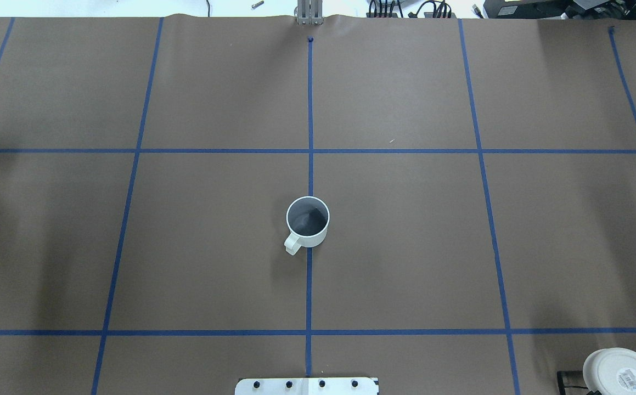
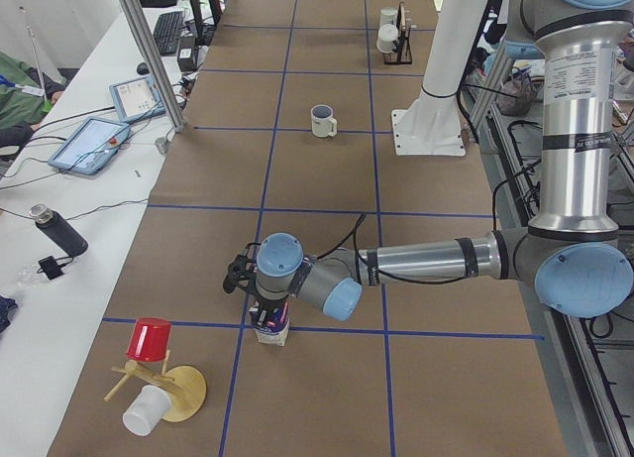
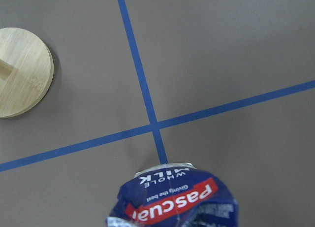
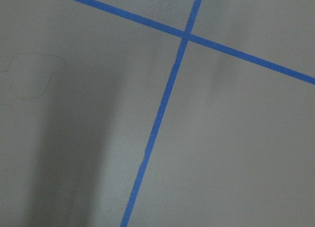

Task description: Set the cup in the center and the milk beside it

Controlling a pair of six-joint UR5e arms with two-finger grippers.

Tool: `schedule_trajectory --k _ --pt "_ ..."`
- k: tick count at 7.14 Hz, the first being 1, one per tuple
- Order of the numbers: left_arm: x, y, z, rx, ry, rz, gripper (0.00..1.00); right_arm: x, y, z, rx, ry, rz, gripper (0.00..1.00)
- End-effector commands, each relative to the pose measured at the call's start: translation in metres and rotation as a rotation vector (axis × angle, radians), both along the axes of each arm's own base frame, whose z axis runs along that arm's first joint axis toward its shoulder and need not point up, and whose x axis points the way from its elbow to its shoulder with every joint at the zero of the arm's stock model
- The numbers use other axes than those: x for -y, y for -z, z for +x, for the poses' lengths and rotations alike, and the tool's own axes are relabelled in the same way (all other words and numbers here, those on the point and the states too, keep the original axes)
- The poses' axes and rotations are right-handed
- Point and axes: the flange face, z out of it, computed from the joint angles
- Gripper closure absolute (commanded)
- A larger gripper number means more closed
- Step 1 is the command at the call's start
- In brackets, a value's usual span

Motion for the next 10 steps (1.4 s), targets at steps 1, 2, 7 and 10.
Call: schedule_trajectory --k 1,2,7,10 --pt "0.001 0.009 0.0 -0.01 0.002 0.011 1.0 0.0 0.0 0.0 0.001 0.0 0.001 0.0" --pt "0.003 0.024 0.0 -0.016 0.003 0.025 1.0 0.0 0.0 0.0 0.0 0.0 0.001 0.0" --pt "-0.002 0.172 0.052 -0.247 0.181 -0.142 1.0 -0.001 -0.001 0.0 0.001 -0.001 -0.003 0.0" --pt "-0.028 0.285 0.176 -0.377 0.169 -0.299 1.0 -0.001 -0.001 0.0 0.001 -0.001 -0.003 0.0"
